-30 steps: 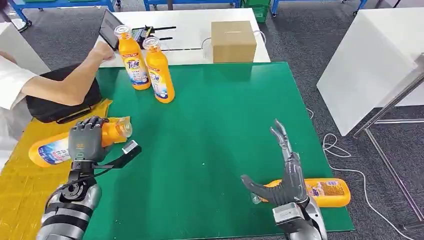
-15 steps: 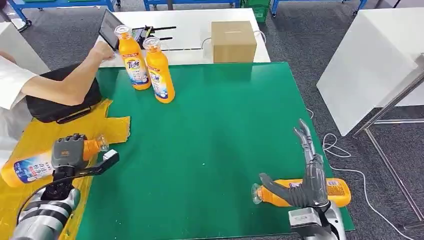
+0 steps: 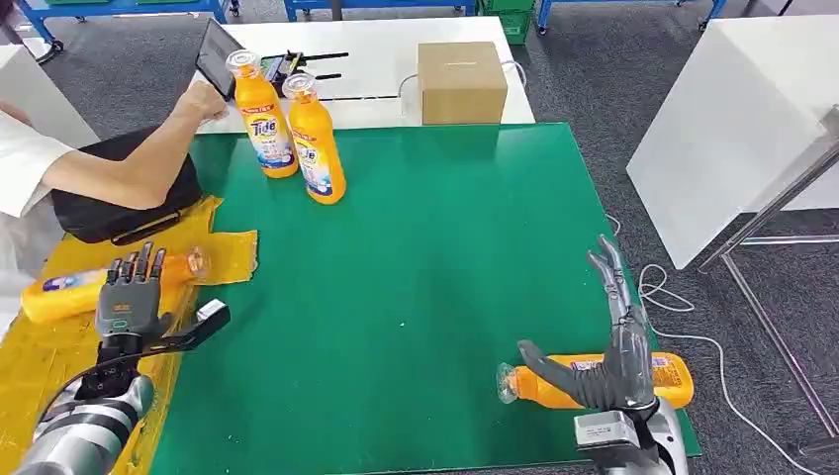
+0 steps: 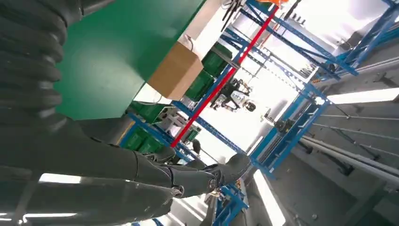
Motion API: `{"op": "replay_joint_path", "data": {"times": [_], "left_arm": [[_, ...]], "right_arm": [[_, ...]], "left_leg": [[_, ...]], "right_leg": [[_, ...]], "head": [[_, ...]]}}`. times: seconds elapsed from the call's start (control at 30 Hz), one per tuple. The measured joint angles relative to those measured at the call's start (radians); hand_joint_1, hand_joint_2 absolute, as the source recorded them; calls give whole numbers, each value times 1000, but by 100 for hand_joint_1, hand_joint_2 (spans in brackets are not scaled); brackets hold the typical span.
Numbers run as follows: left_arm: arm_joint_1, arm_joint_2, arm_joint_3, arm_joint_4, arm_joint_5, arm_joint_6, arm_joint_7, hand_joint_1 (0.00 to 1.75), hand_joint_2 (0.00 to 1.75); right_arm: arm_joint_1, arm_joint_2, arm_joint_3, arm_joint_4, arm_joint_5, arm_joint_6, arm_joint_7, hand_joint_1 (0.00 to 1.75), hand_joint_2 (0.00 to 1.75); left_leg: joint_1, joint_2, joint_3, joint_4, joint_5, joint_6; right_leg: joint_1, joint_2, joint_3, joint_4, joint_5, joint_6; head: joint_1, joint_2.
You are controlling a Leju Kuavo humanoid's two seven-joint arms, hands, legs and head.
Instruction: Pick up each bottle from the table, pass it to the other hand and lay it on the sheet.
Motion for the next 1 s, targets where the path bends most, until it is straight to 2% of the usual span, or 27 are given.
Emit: {"op": "replay_joint_path", "data": {"times": [0.27, 0.5, 0.57, 0.7, 0.9, 1.0], "left_arm": [[0, -17, 33, 0, 22, 2, -30, 0, 175], [7, -45, 56, -19, 129, 3, -140, 0, 175], [21, -66, 69, -61, 171, 3, -193, 0, 175], [66, -135, 104, -205, 319, 4, -378, 0, 175], [101, -186, 105, -336, 429, 2, -430, 0, 175], [131, -209, 95, -429, 746, -98, -490, 0, 175]], "right_arm": [[-3, -2, 0, 0, 0, -2, 1, 0, 175], [-11, -2, 0, 4, 1, -3, 4, 0, 175], [-13, -2, 0, 6, 5, -7, 4, 0, 175], [-11, -2, 0, 10, 23, -23, 4, 0, 175], [-5, -3, 0, 10, 47, -25, 13, 0, 175], [4, -18, 0, 12, 190, -24, 92, 0, 175]], "left_leg": [[0, 0, 0, 0, 0, 0], [0, 0, 0, 0, 0, 0], [0, 0, 0, 0, 0, 0], [-1, 0, 0, 0, 0, 0], [-1, 0, 0, 0, 0, 1], [0, 0, 0, 0, 0, 0]], "right_leg": [[0, 0, 0, 0, 0, 0], [0, 0, 0, 0, 0, 0], [0, 0, 0, 0, 0, 0], [-1, 0, 0, 0, 0, 0], [-1, 0, 0, 0, 0, 0], [0, 0, 0, 0, 0, 0]], "head": [[0, 0], [0, 0], [0, 0], [0, 0], [0, 0], [0, 0]]}}
